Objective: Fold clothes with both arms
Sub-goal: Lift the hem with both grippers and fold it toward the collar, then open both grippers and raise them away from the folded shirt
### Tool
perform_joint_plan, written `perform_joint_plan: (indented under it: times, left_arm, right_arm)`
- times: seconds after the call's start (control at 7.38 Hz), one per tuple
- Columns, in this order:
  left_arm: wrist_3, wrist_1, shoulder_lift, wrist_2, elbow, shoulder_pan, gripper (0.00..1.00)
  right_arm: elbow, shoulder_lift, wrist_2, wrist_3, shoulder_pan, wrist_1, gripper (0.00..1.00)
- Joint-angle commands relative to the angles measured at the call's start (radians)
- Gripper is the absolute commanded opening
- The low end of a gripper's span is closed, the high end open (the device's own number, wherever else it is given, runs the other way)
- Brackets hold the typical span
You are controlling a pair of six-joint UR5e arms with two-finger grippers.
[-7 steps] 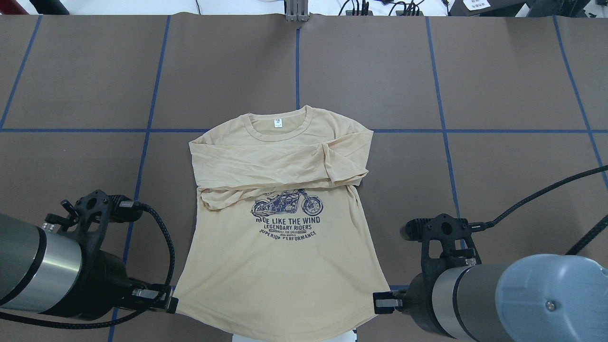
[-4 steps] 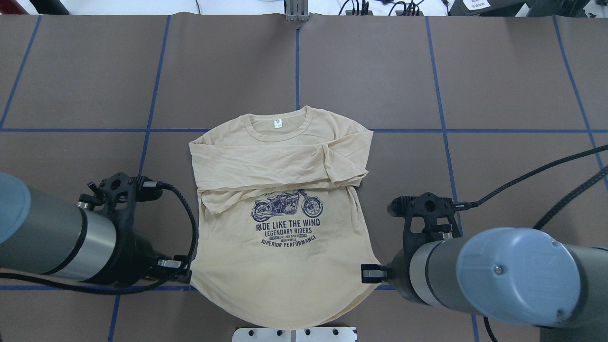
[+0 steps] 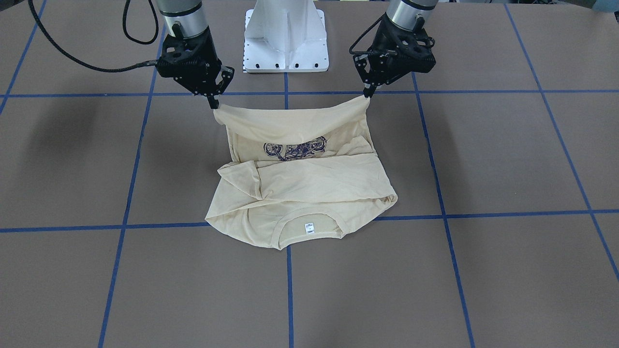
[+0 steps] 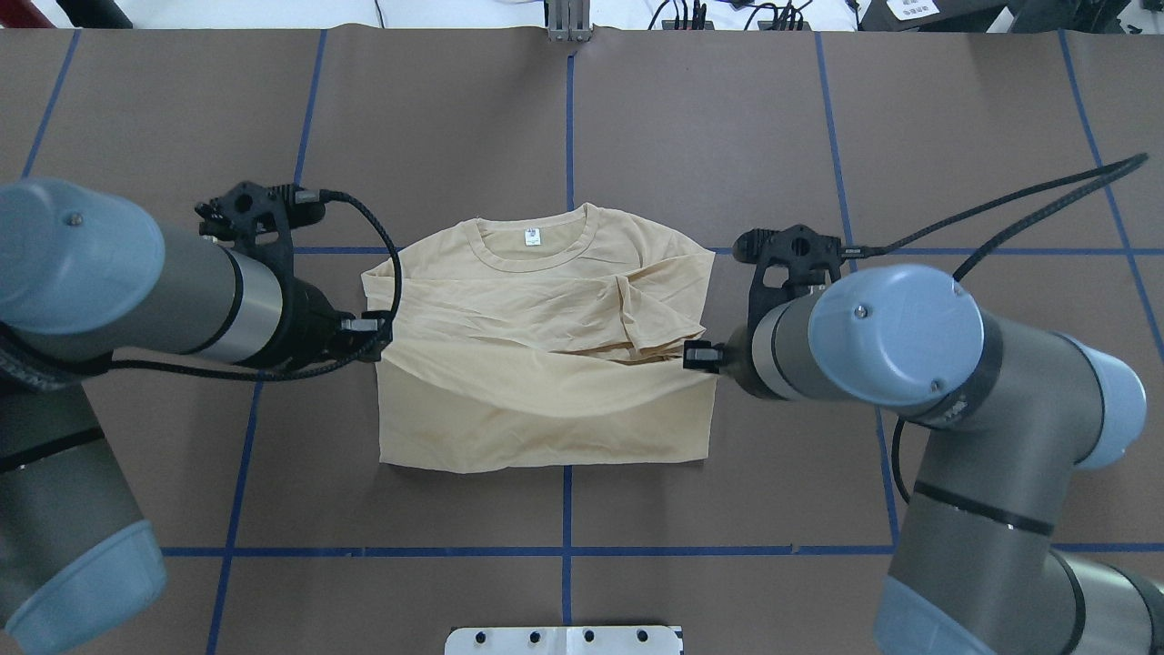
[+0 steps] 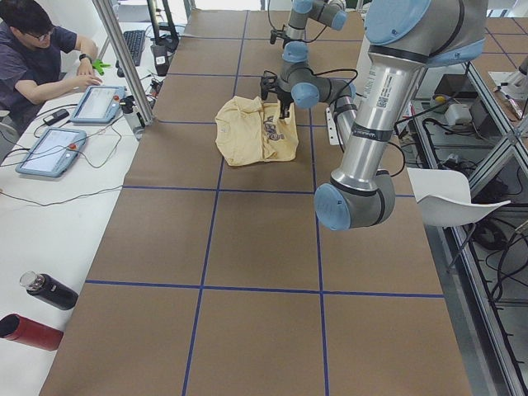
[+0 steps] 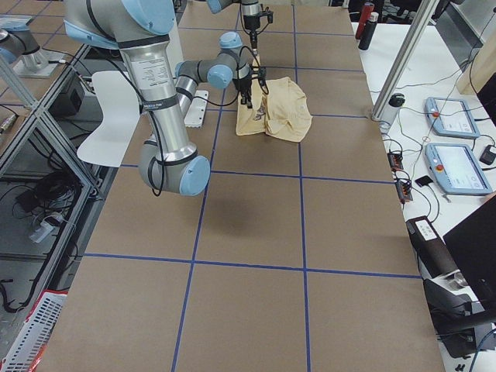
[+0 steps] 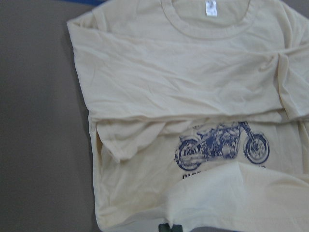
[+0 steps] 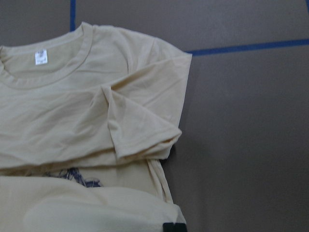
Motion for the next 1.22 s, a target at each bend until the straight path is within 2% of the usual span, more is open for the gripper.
perform_joint_plan:
  times: [0.0,0.27,0.54,0.81,1.08]
  left_arm:
    - [0.002,-0.002,-0.06,0.019,0.077,-0.081,0.0]
    - [0.038,-0.034,-0.08,0.039,0.159,-0.107,0.0]
    - [0.046,-0.169,-0.08,0.067,0.304,-0.108,0.0]
    - [0.046,-0.269,-0.101,0.107,0.457,-0.104,0.0]
    - [0.083,-0.327,-0.113,0.107,0.554,-0.1,0.0]
  right_arm:
    - [-0.099,0.081,0.004,-0.031,0.102,0.018,0.0]
    - [-0.176,0.135,0.004,-0.046,0.139,0.018,0.0]
    - [-0.326,0.226,0.004,-0.065,0.162,0.035,0.0]
    - [-0.499,0.251,0.003,-0.085,0.183,0.197,0.0]
    - [-0.637,0.309,0.003,-0.108,0.188,0.222,0.0]
